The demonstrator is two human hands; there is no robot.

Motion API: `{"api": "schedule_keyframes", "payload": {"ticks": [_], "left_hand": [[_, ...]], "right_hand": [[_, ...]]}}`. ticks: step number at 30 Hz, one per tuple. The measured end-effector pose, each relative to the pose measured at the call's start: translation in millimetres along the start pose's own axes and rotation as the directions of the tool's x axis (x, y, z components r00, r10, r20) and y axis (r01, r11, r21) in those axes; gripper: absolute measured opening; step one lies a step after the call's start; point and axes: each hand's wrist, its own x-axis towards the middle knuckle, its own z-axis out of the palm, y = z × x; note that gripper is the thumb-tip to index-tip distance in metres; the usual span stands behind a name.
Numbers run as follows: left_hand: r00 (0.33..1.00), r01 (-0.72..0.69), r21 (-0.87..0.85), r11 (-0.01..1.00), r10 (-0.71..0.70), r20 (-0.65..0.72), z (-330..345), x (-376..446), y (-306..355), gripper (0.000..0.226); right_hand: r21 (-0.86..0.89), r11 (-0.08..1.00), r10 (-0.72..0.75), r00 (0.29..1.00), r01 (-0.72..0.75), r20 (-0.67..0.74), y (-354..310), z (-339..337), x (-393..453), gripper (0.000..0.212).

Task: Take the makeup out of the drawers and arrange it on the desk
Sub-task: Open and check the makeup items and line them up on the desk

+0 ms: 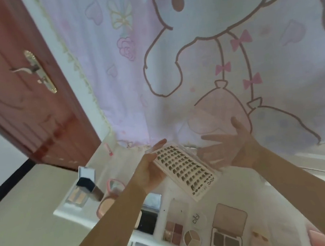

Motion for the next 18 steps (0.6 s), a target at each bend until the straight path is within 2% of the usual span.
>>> {"api": "schedule_keyframes", "payload": {"ticks": [1,3,4,6,7,8,12,15,18], "left_hand": [[0.999,-0.034,-0.026,0.999,0.034,-0.019,-2.9,-8.9,-2.5,0.06],[0.995,-0.088,-0.085,0.992,0.083,-0.06,-0.9,-24.2,-9.8,0.057],[0.992,-0.109,-0.1,0.989,0.102,-0.069,2.7,-29.8,-14.0,0.057],[0.994,-0.107,-0.076,0.991,0.104,-0.047,12.1,-34.6,-26.2,0.062],[0.996,-0.082,-0.043,0.996,0.081,-0.03,16.8,-34.8,-33.1,0.067],[0.998,-0.038,0.001,0.999,0.038,-0.04,21.9,-34.3,-41.7,0.07],[0.976,0.141,0.238,0.961,-0.095,-0.194,39.4,-31.8,-73.8,0.053],[0.968,0.239,0.405,0.883,-0.186,-0.166,52.7,-20.7,-89.1,0.04],[0.939,0.345,0.522,0.78,-0.278,-0.204,70.7,-5.2,-101.9,0.021]], "right_hand": [[-0.011,1.0,-0.022,0.994,0.021,-0.112,4.6,1.2,0.5,0.099],[-0.032,0.991,-0.131,0.937,0.128,-0.324,16.4,1.2,-2.5,0.103],[-0.051,0.985,-0.172,0.914,0.165,-0.366,22.6,2.6,-7.0,0.093],[-0.101,0.976,-0.217,0.861,0.192,-0.46,38.2,2.1,-17.1,0.044],[-0.152,0.978,-0.205,0.825,0.146,-0.527,44.7,1.4,-20.9,0.023],[-0.199,0.976,-0.195,0.785,0.094,-0.588,49.6,-2.1,-27.7,0.016],[-0.32,0.947,-0.255,0.677,0.031,-0.69,52.4,-22.1,-65.5,0.021],[-0.373,0.927,-0.317,0.603,0.034,-0.732,52.6,-38.5,-91.8,0.025],[-0.438,0.899,-0.388,0.484,0.011,-0.784,58.5,-47.3,-107.0,0.028]]}}
